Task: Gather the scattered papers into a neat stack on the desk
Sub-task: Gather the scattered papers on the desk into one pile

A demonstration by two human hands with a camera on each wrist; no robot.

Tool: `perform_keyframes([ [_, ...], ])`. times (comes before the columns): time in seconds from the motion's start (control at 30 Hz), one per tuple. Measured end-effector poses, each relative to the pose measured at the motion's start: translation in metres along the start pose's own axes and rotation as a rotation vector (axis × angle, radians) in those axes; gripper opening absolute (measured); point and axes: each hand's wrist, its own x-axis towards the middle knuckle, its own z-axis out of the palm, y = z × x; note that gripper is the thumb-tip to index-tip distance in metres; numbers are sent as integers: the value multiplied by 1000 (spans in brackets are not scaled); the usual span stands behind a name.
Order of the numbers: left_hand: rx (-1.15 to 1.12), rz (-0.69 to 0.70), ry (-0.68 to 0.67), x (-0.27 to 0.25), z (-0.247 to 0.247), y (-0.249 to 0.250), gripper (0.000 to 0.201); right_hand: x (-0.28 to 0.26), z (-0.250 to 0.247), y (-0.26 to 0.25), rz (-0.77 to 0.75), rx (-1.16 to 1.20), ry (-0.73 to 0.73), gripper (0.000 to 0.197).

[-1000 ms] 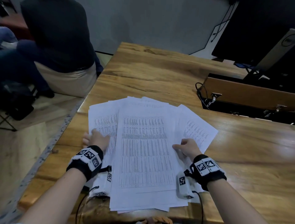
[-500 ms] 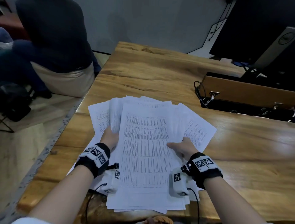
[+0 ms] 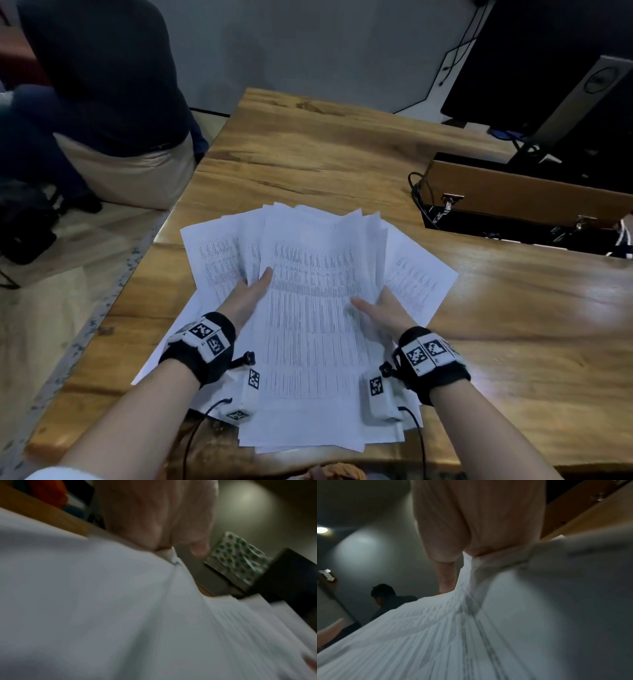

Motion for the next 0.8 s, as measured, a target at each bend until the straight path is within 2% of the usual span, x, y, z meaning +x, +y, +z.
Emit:
perform_keyframes([
  [0.07, -72, -37, -7, -8, -4, 8, 76, 2, -3, 1, -40, -52, 105, 33],
  [0.13, -137, 7, 11, -4, -13, 9, 46, 4, -6, 2, -46, -164, 111, 42],
  [0.17, -96, 20, 33, 1, -15, 7, 43, 4, -3, 2, -47, -212, 74, 45],
  [0.23, 34, 31, 35, 6, -6, 3, 58, 1, 7, 0, -69, -269, -10, 47],
  [0.33, 148, 51, 35, 18, 6, -8, 78, 5, 15, 1, -76, -182, 4, 46],
  [0.4, 131, 58, 123, 19, 5, -11, 69, 5, 11, 0, -54, -171, 40, 45],
  [0.53, 195, 66, 126, 20, 6, -9, 59, 4, 7, 2, -29, -266, -37, 43],
  [0.6, 155, 96, 172, 18, 0, -10, 45, 15, -5, 6, 29, -303, 95, 36],
  [0.7, 62, 137, 281, 11, -24, -11, 33, 26, -40, 19, 258, -458, 402, 48],
  [0.73, 41, 144, 331, 11, -34, -11, 30, 33, -52, 29, 337, -459, 449, 57],
  [0.8, 34, 138, 416, 14, -51, -11, 28, 39, -66, 42, 401, -453, 440, 88],
])
